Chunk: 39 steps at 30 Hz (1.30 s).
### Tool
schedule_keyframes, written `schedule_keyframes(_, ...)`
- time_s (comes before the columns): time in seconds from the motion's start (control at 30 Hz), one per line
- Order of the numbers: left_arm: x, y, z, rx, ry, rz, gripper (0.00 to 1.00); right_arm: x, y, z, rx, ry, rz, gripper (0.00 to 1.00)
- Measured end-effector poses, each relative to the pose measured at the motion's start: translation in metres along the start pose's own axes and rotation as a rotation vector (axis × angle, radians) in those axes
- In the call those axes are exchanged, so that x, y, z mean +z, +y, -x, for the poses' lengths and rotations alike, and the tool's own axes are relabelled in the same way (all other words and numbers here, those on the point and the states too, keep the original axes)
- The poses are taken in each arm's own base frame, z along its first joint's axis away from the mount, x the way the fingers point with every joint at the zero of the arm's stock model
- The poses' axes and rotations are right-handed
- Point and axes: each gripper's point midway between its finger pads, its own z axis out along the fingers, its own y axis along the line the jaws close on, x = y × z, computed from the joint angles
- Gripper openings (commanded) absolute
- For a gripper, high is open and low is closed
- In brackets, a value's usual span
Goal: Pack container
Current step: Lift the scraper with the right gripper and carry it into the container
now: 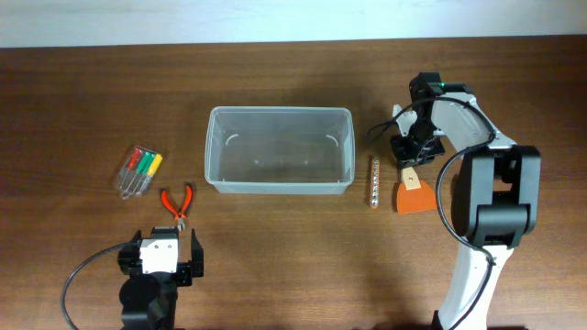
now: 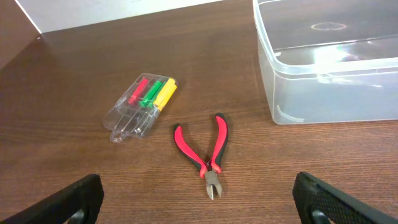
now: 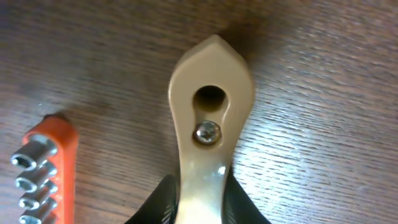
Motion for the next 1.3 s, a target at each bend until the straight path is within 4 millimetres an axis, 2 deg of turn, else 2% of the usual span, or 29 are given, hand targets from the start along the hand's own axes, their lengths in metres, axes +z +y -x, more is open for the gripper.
schedule_keyframes(0.17,0.000,0.000,0.000,0.000,0.000,0.000,0.99,-0.007,0.008,-0.008,0.003,0.039,0.039,0.14)
schedule_keyframes(0.43,0.000,0.000,0.000,0.000,0.000,0.000,0.99,-0.050,0.007,0.016,-0.003,-0.035,0.034,0.12)
schedule_keyframes(0.63,0.000,0.000,0.000,0.000,0.000,0.000,0.99,-0.099,0.007,0.031,-0.014,-0.118,0.015,0.05)
schedule_keyframes(0.83,0.000,0.000,0.000,0.000,0.000,0.000,0.99,-0.156,0.016,0.039,-0.051,-0.229,-0.010,0.04)
schedule_keyframes(0.93,0.000,0.000,0.000,0.000,0.000,0.000,0.99,-0.181,0.035,0.046,-0.118,-0.296,-0.018,0.04)
schedule_keyframes(1.03,0.000,0.000,0.000,0.000,0.000,0.000,0.99,-0.201,0.069,0.050,-0.224,-0.342,-0.023,0.04)
schedule_keyframes(1.17,0.000,0.000,0.000,0.000,0.000,0.000,0.99,-0.221,0.134,0.056,-0.423,-0.410,-0.022,0.04)
schedule_keyframes(1.3,0.000,0.000,0.000,0.000,0.000,0.000,0.99,-0.226,0.192,0.052,-0.623,-0.445,-0.017,0.04)
